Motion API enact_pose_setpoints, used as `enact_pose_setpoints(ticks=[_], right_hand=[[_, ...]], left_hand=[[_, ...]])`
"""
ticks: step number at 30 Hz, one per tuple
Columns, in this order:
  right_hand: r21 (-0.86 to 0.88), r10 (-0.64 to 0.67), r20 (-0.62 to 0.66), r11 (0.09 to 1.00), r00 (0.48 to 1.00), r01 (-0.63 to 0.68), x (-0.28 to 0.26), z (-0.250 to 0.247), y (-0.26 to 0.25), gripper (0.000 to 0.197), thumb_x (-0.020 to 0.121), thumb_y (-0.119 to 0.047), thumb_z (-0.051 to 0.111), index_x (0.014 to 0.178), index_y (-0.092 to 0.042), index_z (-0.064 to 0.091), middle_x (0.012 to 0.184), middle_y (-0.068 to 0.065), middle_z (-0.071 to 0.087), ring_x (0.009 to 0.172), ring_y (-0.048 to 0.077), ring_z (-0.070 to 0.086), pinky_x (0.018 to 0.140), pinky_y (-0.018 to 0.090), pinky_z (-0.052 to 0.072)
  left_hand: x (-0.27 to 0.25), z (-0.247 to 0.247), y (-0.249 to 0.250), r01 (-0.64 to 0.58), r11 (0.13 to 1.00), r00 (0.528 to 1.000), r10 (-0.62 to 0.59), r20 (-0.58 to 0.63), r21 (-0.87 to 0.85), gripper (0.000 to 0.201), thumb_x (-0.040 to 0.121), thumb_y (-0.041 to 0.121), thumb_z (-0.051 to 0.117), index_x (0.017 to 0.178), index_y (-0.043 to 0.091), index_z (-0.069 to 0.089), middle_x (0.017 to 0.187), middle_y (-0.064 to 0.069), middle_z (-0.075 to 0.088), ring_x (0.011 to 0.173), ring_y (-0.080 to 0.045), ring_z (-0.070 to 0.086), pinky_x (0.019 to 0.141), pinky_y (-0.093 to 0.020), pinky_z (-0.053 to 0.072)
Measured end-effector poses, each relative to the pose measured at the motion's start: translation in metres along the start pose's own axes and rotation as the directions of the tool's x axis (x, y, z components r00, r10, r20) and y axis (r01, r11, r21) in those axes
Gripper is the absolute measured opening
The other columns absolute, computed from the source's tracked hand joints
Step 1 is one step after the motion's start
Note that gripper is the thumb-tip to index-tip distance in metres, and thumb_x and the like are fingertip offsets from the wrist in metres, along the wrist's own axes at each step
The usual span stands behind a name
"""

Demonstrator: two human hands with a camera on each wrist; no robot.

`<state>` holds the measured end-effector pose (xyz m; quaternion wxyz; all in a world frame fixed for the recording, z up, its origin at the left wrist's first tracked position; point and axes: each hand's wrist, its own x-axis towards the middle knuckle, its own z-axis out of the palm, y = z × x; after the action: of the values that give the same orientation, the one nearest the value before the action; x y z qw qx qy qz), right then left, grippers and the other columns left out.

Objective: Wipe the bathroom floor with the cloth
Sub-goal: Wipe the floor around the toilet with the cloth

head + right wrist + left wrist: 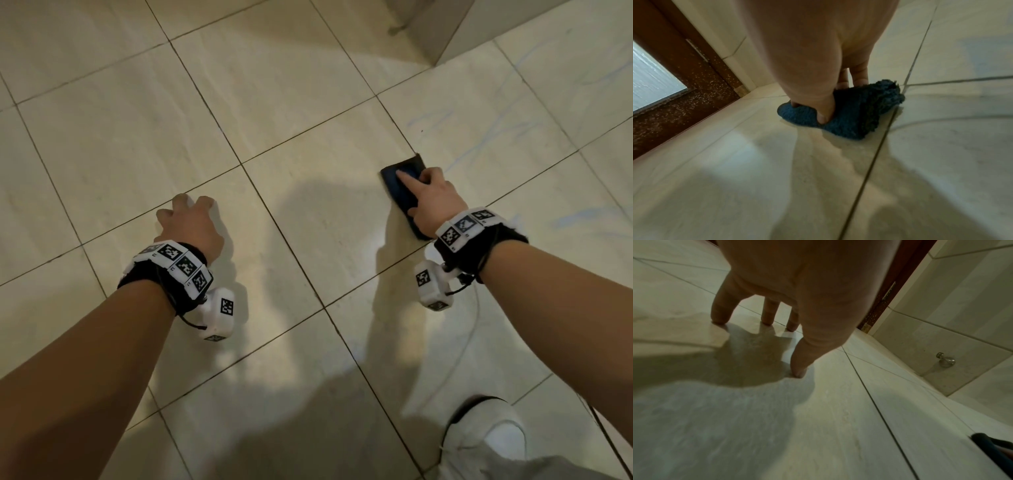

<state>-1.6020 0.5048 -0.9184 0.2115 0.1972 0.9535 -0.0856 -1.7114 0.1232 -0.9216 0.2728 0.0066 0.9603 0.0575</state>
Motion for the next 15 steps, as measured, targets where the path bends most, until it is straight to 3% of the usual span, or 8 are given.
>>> enact_pose_setpoints(ticks=[9, 15], right_hand=[[-0.007, 0.042, -0.031, 0.999, 0.999, -0.042, 0.006, 0.001, 0.004, 0.070, 0.097, -0.017, 0.055, 0.155, -0.038, 0.022, 0.146, 0.010, 0.025, 0.118, 0.036, 0.043, 0.099, 0.041, 0.043], [0.016, 0.102, -0.043, 0.995, 0.994, -0.101, 0.031, -0.003, -0.020, 0.065, 0.098, -0.020, 0.052, 0.155, -0.035, 0.024, 0.145, 0.013, 0.025, 0.117, 0.040, 0.042, 0.094, 0.043, 0.044]], left_hand=[[-0.003, 0.000, -0.002, -0.012, 1.000, 1.000, 0.012, -0.010, 0.028, 0.055, 0.084, 0.016, 0.062, 0.134, 0.030, 0.042, 0.146, -0.006, 0.025, 0.126, -0.036, 0.027, 0.079, -0.049, 0.041], [0.000, -0.001, 0.000, -0.009, 0.999, 1.000, 0.008, 0.012, 0.032, 0.055, 0.085, 0.017, 0.062, 0.134, 0.028, 0.041, 0.145, -0.008, 0.023, 0.126, -0.037, 0.026, 0.078, -0.049, 0.042]])
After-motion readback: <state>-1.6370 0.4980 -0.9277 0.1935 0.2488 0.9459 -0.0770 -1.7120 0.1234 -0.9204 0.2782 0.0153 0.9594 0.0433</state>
